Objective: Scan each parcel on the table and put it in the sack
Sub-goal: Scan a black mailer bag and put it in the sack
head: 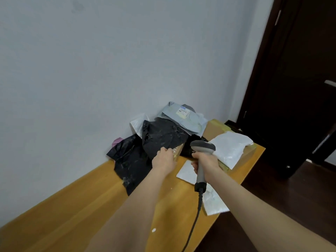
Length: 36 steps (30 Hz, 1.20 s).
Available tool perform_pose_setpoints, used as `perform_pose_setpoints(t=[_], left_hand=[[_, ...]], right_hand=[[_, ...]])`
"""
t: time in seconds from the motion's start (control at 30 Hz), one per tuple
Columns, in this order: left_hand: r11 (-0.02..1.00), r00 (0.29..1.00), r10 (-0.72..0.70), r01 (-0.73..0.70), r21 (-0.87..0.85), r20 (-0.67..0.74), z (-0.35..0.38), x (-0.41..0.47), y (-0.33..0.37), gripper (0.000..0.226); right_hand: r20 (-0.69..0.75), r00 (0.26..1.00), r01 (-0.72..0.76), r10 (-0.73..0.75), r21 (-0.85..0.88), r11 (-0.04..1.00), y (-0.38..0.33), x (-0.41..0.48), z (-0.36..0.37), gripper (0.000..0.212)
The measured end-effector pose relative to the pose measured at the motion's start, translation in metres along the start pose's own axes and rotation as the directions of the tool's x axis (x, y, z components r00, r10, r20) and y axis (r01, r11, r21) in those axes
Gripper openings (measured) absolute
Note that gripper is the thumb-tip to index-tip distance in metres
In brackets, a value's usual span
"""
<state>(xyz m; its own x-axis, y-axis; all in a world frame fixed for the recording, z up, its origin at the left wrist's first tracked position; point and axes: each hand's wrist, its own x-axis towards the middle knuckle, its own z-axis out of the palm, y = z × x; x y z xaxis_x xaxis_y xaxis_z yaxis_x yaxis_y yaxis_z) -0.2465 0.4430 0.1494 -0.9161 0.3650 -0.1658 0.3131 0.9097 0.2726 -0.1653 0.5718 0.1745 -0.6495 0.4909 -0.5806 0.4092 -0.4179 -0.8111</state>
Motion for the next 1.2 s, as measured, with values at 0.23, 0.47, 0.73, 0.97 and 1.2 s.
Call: perform_pose_setpoints(t=[0.23,0.47,0.73,0.97,1.2], left_hand=[[0.987,0.987,-0.159,0.159,-0.010,0.020,0.010,0.102,-0.015,0.063],[0.635,0.769,-0.634,0.573,-0.519,0.073,0.018,0.167,-0.073,0.105],[0.243,0.619,-0.779,0.446,-0.861,0.101,0.034,0.204,-0.105,0.042],[0.586,0.656,-0.694,0.275,-0.763,-0.297,-0.054,0.205,-0.097,0.024],[0.965,0.680,-0.234,0.077,-0.249,-0.695,-0.121,0.178,-0.071,0.024]], right_hand=[[0.016,0.998,-0.066,0.067,-0.047,0.997,-0.038,0.100,0.040,0.019],[0.059,0.996,-0.065,0.074,-0.137,0.988,-0.041,0.180,0.078,0.025],[0.206,0.972,-0.063,0.117,-0.253,0.965,-0.052,0.228,0.114,0.022],[0.255,0.964,-0.025,0.073,-0.186,0.982,-0.084,0.231,0.128,0.024],[0.229,0.973,0.035,-0.016,-0.081,0.996,-0.113,0.217,0.126,0.026]])
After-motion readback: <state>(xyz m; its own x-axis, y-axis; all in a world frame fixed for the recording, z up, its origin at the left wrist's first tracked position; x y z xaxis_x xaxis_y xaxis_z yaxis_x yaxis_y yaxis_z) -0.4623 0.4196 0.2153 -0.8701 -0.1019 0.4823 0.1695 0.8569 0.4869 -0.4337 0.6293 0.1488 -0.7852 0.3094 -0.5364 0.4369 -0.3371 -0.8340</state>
